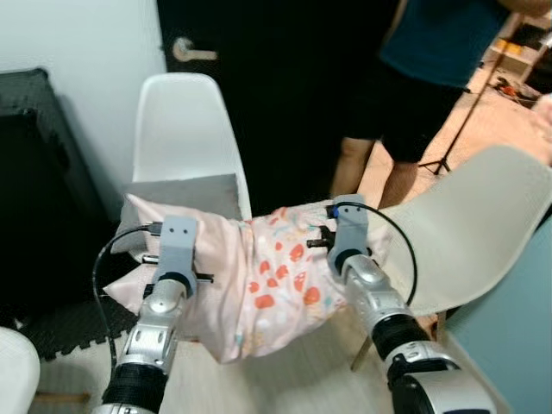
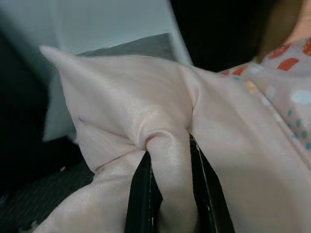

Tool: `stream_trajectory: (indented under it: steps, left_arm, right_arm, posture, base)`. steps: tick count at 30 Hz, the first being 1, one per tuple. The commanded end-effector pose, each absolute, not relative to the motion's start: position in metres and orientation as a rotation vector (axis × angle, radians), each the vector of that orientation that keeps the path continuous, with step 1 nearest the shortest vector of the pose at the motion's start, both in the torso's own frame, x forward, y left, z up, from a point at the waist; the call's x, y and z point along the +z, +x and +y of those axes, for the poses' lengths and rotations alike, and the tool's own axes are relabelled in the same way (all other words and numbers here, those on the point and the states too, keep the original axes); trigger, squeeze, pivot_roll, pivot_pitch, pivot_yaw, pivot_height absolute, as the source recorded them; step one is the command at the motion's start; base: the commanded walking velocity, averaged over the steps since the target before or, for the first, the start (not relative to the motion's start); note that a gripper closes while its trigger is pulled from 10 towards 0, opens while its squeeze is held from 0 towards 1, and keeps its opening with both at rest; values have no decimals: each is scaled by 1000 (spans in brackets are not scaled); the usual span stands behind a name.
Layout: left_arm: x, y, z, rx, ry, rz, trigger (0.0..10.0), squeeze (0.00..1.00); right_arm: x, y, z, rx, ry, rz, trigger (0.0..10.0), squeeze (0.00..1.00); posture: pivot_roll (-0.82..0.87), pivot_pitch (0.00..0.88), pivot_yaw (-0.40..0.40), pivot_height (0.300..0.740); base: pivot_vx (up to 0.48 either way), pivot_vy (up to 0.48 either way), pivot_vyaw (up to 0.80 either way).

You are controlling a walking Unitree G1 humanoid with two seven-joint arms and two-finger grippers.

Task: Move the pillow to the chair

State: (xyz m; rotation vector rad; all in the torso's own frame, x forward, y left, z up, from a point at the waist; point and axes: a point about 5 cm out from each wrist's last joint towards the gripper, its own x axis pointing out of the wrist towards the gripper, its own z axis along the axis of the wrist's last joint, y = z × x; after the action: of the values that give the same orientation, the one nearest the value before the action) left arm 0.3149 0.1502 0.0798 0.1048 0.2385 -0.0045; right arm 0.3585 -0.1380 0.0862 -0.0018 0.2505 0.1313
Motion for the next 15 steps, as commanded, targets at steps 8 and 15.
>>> stream_trajectory:
  steps: [8,15]
  left_arm:
    - [86,319,140,-52,108,208,10000,0]
    - [86,319,141,-50,108,209,10000,0]
  right_arm:
    - [97,363,-133,143,4,204,10000,0]
    - [97,363,-132,145,2,206,10000,0]
  posture:
    - [22,0,-49,740]
    - [21,0,-53,740]
  base:
    - [0,0,-800]
    - [0,0,-800]
